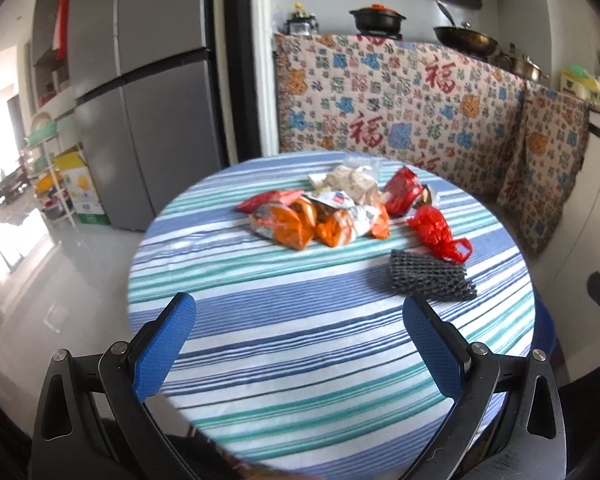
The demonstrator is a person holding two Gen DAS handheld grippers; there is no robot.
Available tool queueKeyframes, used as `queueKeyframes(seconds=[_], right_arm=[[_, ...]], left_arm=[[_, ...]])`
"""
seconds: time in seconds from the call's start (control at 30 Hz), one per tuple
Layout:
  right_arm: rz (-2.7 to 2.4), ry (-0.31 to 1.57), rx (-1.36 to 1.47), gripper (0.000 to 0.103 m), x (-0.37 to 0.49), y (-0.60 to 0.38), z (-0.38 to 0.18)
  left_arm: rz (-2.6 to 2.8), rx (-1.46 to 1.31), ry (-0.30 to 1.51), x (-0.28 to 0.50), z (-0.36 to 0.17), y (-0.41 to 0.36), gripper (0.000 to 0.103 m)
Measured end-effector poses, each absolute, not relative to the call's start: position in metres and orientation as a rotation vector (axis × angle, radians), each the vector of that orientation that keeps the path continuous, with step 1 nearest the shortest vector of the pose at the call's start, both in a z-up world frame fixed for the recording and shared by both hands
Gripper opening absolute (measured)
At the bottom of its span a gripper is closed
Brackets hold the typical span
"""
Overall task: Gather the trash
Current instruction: 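Grasp the black foam net with the left tool while the right tool grasps the red plastic bag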
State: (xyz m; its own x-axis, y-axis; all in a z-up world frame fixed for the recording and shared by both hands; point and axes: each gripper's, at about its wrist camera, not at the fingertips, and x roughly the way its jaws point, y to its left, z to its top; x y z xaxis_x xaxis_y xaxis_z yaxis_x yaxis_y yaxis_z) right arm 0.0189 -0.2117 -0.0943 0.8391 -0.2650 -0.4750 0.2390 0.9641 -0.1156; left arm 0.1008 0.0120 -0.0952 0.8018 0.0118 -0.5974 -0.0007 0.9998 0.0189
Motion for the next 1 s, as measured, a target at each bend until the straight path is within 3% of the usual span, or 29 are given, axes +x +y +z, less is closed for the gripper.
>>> queueKeyframes(seconds=[0.33,0.73,0.8,0.83,0.93,0.97,1.0], right_arm=[[-0.274,0.603,0.021,0.103,0.049,-0.250,-0.135],[-0.289,0.654,0.031,0.103,0.064,-0.266,-0.150],[-0.290,0.662,0.026,0.103,0.069,-0.269,-0.151],[-0.290,0.664,0.022,0.103,0.071,-0.270,-0.152],[-0.278,0.673,0.020,0.103,0.081,-0.273,-0.153],[-0.265,0.683,0.026,0.103,0.086,-0.274,-0.155],[-0.251,0.695,0.032,0.103,0.092,-0.274,-0.156]], left_arm=[[-0.678,0.325,0.734,0.187,-0.141,-0.059,0.103],[-0.841,0.461,0.800,0.257,-0.190,-0.111,0.099],[-0.891,0.455,0.843,0.256,-0.196,-0.110,0.074],[-0.899,0.424,0.844,0.254,-0.195,-0.105,0.072],[-0.886,0.360,0.858,0.247,-0.191,-0.091,0.038],[-0.863,0.324,0.872,0.245,-0.189,-0.082,0.022],[-0.851,0.286,0.889,0.244,-0.187,-0.074,0.016]])
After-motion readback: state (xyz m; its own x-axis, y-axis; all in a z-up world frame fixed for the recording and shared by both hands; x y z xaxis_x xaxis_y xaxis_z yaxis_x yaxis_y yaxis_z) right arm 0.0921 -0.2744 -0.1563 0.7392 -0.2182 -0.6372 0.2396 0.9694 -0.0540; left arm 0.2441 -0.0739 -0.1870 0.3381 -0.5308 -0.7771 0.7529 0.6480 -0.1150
